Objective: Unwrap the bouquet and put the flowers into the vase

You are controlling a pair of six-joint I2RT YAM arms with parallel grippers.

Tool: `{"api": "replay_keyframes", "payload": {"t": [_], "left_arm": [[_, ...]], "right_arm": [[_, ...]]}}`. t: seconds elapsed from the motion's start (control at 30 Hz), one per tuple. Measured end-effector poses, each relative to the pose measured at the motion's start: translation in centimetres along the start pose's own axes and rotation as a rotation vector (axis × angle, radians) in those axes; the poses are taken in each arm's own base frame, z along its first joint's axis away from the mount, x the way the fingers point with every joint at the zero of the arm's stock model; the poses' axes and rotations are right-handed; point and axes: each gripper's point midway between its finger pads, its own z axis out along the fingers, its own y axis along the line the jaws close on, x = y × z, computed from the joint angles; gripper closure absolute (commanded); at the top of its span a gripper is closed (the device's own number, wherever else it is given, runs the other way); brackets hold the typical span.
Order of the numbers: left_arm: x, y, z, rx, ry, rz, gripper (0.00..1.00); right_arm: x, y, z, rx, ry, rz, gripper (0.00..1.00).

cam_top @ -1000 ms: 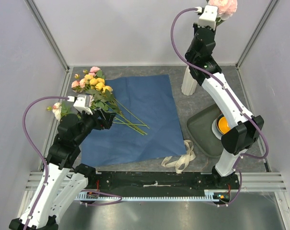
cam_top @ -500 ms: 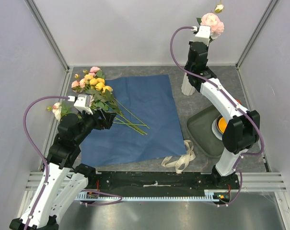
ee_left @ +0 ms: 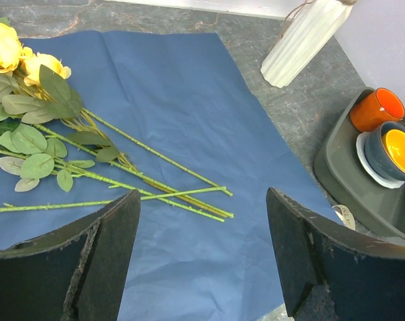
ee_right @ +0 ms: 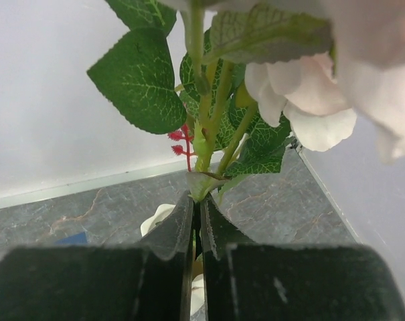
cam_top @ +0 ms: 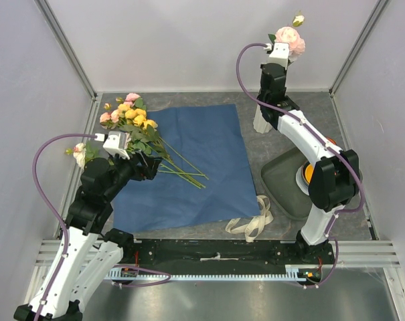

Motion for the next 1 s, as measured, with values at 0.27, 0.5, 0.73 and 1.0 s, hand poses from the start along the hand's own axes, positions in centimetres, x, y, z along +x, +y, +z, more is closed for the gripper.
{"api": "replay_keyframes", "payload": {"t": [0.27, 0.5, 0.73, 1.0], "left_arm": [[-0.2, 0.2, 0.1, -0.008, -0.006, -0.002, 0.16], [-0.1, 0.5, 0.3, -0.01, 0.003, -0.007, 0.14], [0.4, 1.0, 0.8, -0.025, 0.028, -0.015, 0.14], [1.4, 1.7, 2.0, -0.037, 0.083, -0.033, 0.19]], "right_arm": [[0.8, 0.1, 0.3, -0.012, 0.02, 0.01, 0.59], [1.6, 0.3, 0.0, -0.026, 0.097, -0.009, 0.15], [2.0, -0.7, -1.9, -0.026, 0.207, 0.005, 0.02], [0.5, -4.0, -9.3, -0.106, 0.253, 0.089, 0.02]]}}
